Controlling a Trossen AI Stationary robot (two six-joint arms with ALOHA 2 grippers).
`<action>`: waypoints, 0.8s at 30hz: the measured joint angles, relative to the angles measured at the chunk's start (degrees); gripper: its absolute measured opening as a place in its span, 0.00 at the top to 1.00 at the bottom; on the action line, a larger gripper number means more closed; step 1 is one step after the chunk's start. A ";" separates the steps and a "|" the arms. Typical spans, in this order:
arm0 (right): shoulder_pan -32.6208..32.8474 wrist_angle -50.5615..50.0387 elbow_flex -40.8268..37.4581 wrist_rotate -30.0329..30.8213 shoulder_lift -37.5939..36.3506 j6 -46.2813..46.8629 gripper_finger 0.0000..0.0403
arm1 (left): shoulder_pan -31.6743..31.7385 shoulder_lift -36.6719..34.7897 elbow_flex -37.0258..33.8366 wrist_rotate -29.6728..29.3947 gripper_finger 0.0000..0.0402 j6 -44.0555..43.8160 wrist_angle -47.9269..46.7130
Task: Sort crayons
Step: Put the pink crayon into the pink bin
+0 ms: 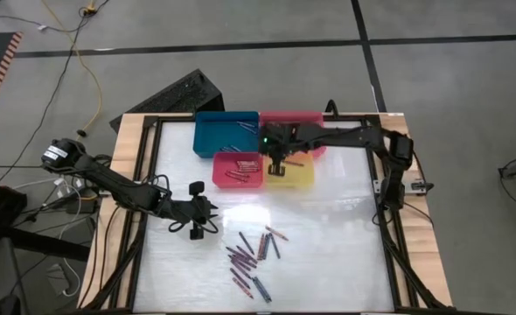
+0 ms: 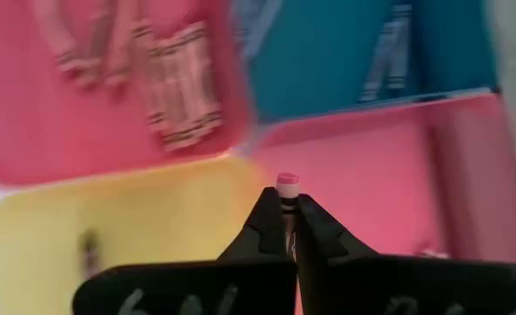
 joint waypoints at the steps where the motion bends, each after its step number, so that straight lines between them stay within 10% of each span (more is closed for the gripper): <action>1: -1.07 0.88 0.00 -0.02 0.00 0.01 0.99 | 0.01 0.01 0.00 0.00 0.77 0.01 0.00; 24: -15.98 14.44 -2.45 -0.13 2.19 13.65 0.99 | 0.01 0.01 0.00 -0.11 0.77 -0.26 -2.10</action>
